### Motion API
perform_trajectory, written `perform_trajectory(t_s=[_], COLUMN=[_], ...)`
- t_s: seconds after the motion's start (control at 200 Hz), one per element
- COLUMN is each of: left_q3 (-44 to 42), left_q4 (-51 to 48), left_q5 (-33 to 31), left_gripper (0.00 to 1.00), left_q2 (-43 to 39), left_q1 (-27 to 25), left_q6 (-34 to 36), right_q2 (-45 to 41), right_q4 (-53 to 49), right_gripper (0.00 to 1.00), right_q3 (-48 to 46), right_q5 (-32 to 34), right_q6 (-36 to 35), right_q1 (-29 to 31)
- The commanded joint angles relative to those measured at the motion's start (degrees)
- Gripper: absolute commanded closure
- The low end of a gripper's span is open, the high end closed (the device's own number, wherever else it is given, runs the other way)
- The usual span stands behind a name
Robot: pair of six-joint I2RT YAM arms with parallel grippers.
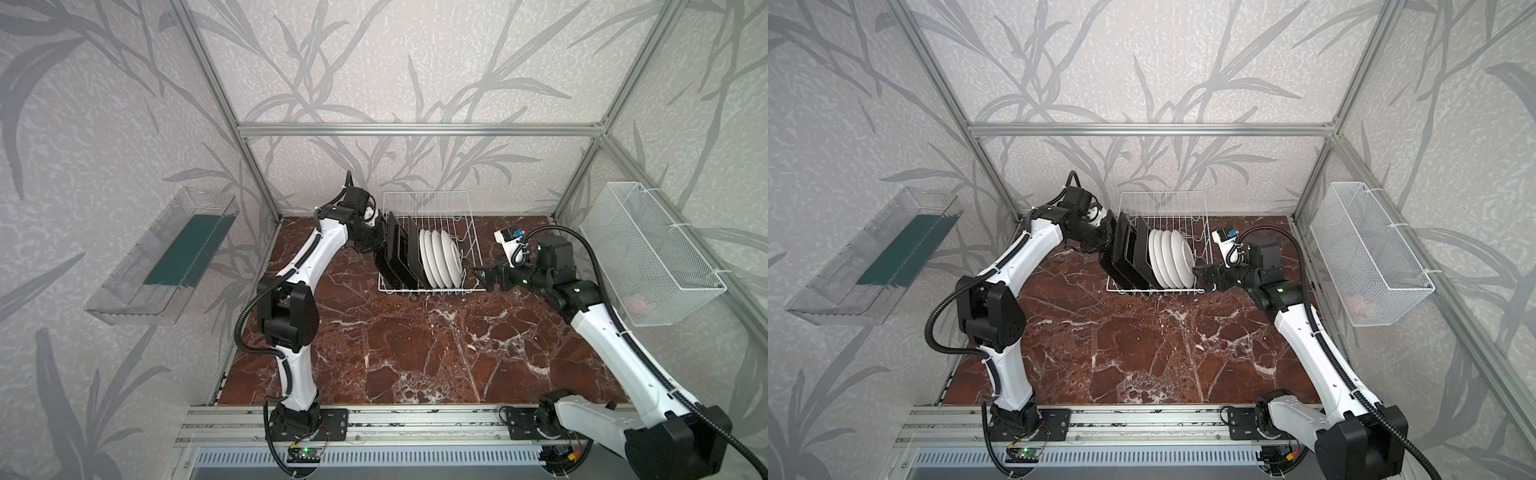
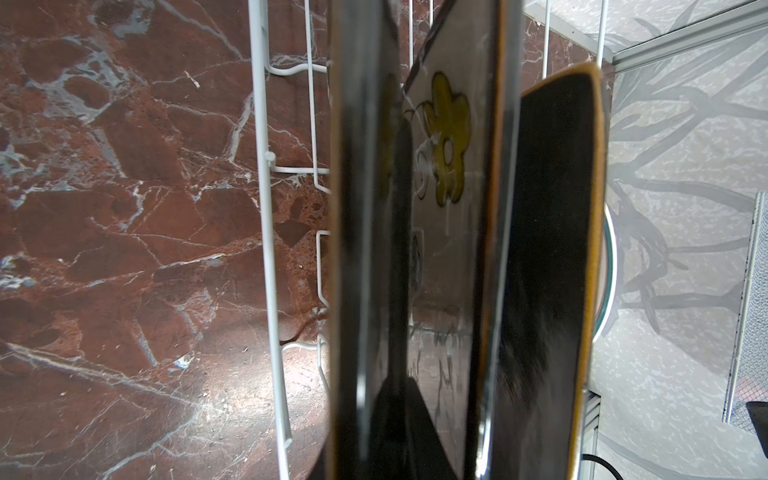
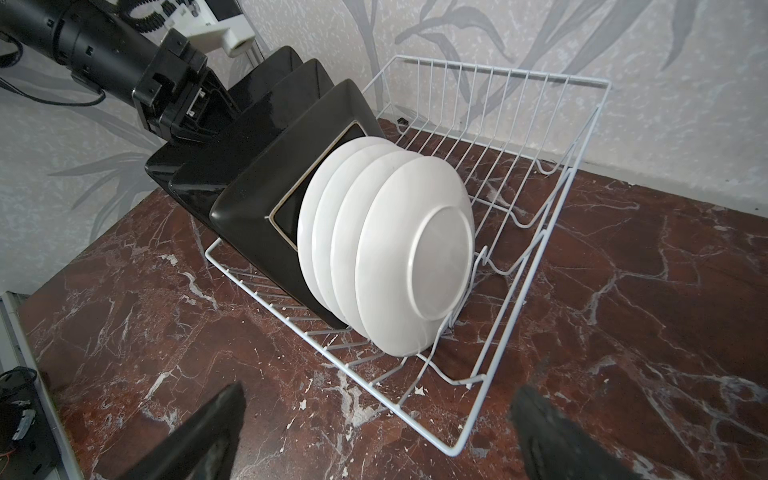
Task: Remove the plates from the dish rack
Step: 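Close the left gripper on a black square plate while the right waits, then lift the black square plate up out of the rack with the left gripper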
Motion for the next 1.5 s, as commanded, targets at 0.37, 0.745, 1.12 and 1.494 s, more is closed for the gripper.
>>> perform_trajectory(t_s=[0.37, 0.745, 1.12, 1.494], left_q3=[7.5, 9.4, 13.4, 13.7], left_q4=[-5.1, -5.3, -7.3, -8.0], left_q5=[-0.1, 0.4, 0.8, -2.4], left_gripper=[1.0, 1.0, 1.0, 1.0], left_q2=[-2.8, -4.8, -4.9, -7.4], left_q1=[0.3, 0.3, 0.3, 0.4], left_q6=[-2.0, -3.0, -3.0, -2.5], right_q2=[-1.0, -1.2, -1.3, -1.7], right_q4=[0.3, 0.5, 1.1, 1.3], right_gripper=[0.01, 0.01, 0.01, 0.01], right_q3=[-0.7, -0.9, -1.3, -1.5], right_q5=[0.4, 0.3, 0.3, 0.5], right_q6=[-0.1, -0.1, 0.4, 0.5], right_q1=[0.5, 0.6, 1.0, 1.4])
